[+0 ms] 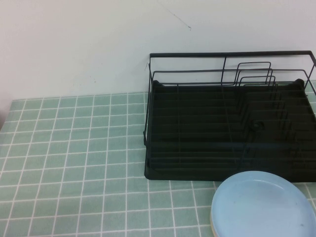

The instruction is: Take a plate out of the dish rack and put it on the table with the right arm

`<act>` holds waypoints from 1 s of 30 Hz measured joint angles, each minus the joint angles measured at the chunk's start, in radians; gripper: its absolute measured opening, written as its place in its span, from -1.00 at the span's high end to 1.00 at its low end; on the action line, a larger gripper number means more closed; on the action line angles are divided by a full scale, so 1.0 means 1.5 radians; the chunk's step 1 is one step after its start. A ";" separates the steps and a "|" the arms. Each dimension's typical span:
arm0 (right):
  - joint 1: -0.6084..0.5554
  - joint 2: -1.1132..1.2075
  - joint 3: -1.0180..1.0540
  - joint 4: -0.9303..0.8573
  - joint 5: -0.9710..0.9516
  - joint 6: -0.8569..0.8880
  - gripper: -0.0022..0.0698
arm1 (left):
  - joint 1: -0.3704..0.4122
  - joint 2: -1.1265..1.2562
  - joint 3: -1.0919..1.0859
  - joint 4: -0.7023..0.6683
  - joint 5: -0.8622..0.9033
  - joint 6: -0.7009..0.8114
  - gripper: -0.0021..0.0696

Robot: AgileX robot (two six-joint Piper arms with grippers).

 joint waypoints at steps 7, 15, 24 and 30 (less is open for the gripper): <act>0.000 -0.079 -0.027 -0.047 0.069 0.030 0.27 | 0.000 0.000 0.000 0.000 0.000 0.000 0.95; 0.000 -0.302 -0.027 -0.071 0.135 0.045 0.89 | 0.000 0.000 0.000 0.000 0.000 0.000 0.95; 0.000 -0.497 -0.027 -0.099 0.186 0.054 0.94 | 0.000 0.000 0.000 0.000 0.000 0.001 0.95; -0.001 -0.556 0.052 -0.126 -0.013 0.027 0.94 | 0.000 0.000 0.000 0.000 0.000 0.001 0.95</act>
